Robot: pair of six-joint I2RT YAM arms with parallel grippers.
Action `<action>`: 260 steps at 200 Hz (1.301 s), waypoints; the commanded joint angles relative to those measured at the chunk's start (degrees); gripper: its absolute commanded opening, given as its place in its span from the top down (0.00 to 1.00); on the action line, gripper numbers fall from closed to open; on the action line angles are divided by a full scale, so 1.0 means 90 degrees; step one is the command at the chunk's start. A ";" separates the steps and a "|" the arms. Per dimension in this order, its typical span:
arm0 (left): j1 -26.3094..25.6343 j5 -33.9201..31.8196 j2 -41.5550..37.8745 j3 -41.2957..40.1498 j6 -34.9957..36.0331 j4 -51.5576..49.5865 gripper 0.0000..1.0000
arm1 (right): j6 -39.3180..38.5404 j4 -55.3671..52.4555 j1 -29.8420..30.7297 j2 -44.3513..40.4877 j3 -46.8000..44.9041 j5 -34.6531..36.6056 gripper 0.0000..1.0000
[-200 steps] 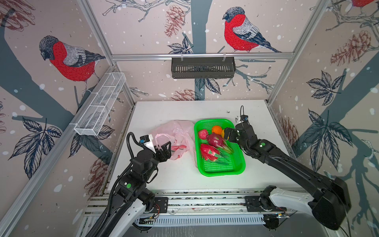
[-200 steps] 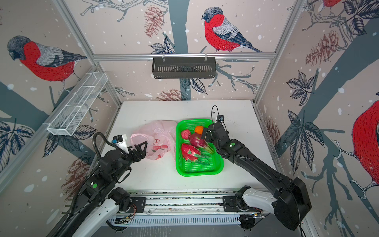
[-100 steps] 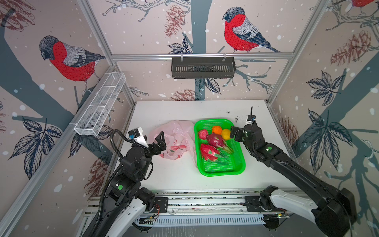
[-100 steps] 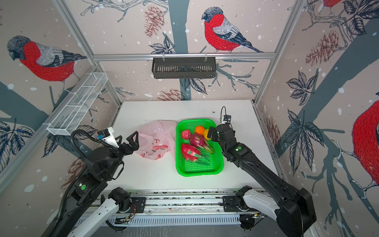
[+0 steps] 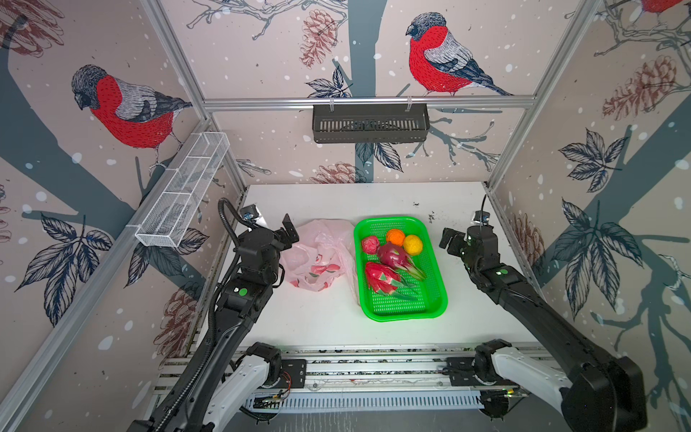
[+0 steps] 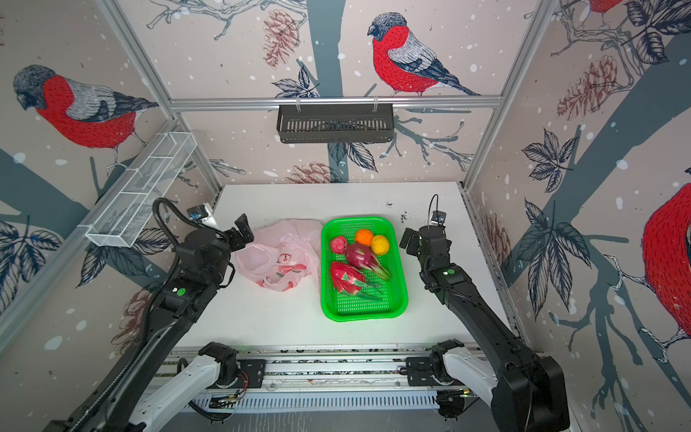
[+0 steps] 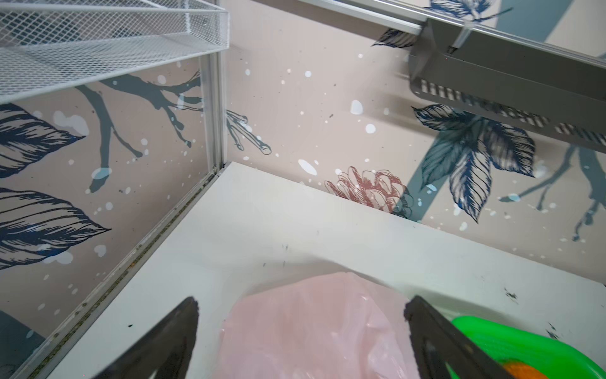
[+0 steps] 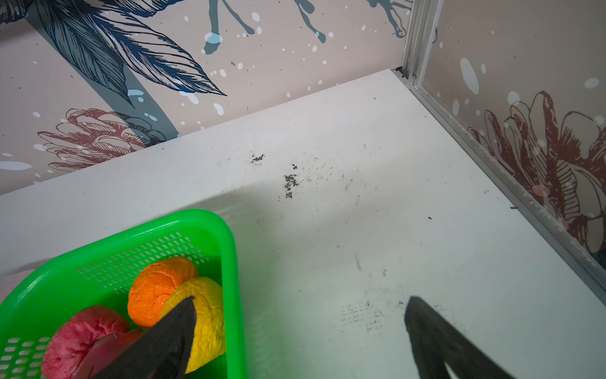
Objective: Untie the knot of the plastic bag and take out the fruit
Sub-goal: Reset both arms
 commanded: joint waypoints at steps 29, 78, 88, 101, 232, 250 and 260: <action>0.0987 0.0676 0.0833 -0.0164 0.0286 0.1182 0.02 | -0.0529 0.0918 -0.0432 -0.0057 -0.0174 -0.0081 0.01; 0.1605 0.0415 0.1407 -0.0832 0.0181 0.1937 0.02 | -0.0631 0.1901 -0.1063 0.0063 -0.0706 -0.0468 0.01; 0.1609 0.0417 0.1457 -0.1094 0.0271 0.2341 0.02 | -0.0654 0.2002 -0.1183 0.0145 -0.0756 -0.0554 0.01; 0.1611 0.0466 0.1486 -0.1539 0.0317 0.2960 0.02 | -0.0717 0.2109 -0.1267 0.0278 -0.0807 -0.0592 0.01; 0.1607 0.0485 0.2258 -0.3694 0.1154 0.6217 0.02 | -0.1622 0.4087 -0.1444 0.0675 -0.1858 0.0338 0.01; 0.1606 0.0662 0.2486 -0.3868 0.1391 0.6704 0.02 | -0.1696 0.4560 -0.1493 0.0752 -0.2077 0.0405 0.01; 0.1605 0.0636 0.2602 -0.3946 0.1464 0.6994 0.02 | -0.1730 0.4812 -0.1501 0.0857 -0.2175 0.0411 0.01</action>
